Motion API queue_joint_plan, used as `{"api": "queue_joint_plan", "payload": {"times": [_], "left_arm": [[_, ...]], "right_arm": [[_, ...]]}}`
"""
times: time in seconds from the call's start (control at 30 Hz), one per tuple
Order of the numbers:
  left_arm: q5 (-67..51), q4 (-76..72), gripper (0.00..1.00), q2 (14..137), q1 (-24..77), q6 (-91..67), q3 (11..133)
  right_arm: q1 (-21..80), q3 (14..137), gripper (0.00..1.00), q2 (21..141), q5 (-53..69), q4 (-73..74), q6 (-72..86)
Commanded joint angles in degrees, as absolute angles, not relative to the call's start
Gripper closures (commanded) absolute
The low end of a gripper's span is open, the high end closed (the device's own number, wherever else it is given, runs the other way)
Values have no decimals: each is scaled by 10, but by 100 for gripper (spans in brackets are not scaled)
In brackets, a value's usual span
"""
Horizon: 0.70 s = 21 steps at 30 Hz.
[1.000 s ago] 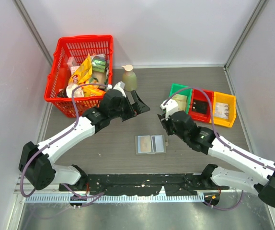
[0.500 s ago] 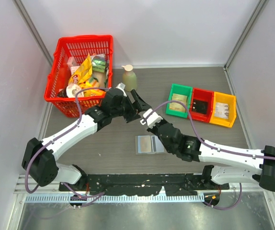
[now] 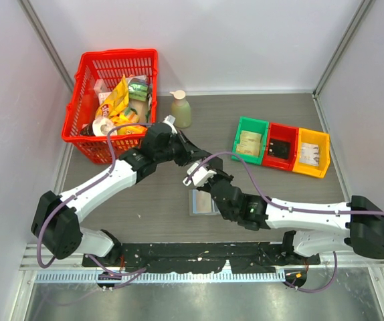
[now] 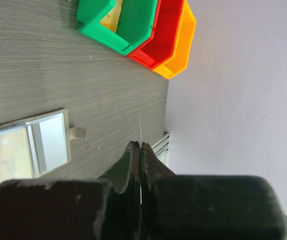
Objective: Take the credit cards out of the card holder
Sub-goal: Place the credit card in the storage box.
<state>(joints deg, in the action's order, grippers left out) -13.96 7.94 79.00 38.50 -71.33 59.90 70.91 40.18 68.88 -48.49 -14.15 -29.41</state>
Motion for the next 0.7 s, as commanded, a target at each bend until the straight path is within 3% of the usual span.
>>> {"api": "queue_joint_plan", "payload": {"times": [0.0, 0.1, 0.27, 0.5, 0.67], "left_arm": [[-136, 34, 100, 780, 384, -691, 592], [-124, 24, 100, 775, 381, -664, 585], [-118, -32, 100, 765, 367, -642, 549], [-109, -134, 100, 735, 365, -621, 487], [-112, -212, 100, 708, 365, -612, 454]], "right_arm": [[714, 405, 80, 674, -483, -171, -273], [712, 411, 61, 653, -459, -136, -215], [668, 440, 49, 608, -375, -34, -94], [519, 397, 39, 513, -146, -22, 132], [425, 303, 33, 443, -25, -154, 309]]}}
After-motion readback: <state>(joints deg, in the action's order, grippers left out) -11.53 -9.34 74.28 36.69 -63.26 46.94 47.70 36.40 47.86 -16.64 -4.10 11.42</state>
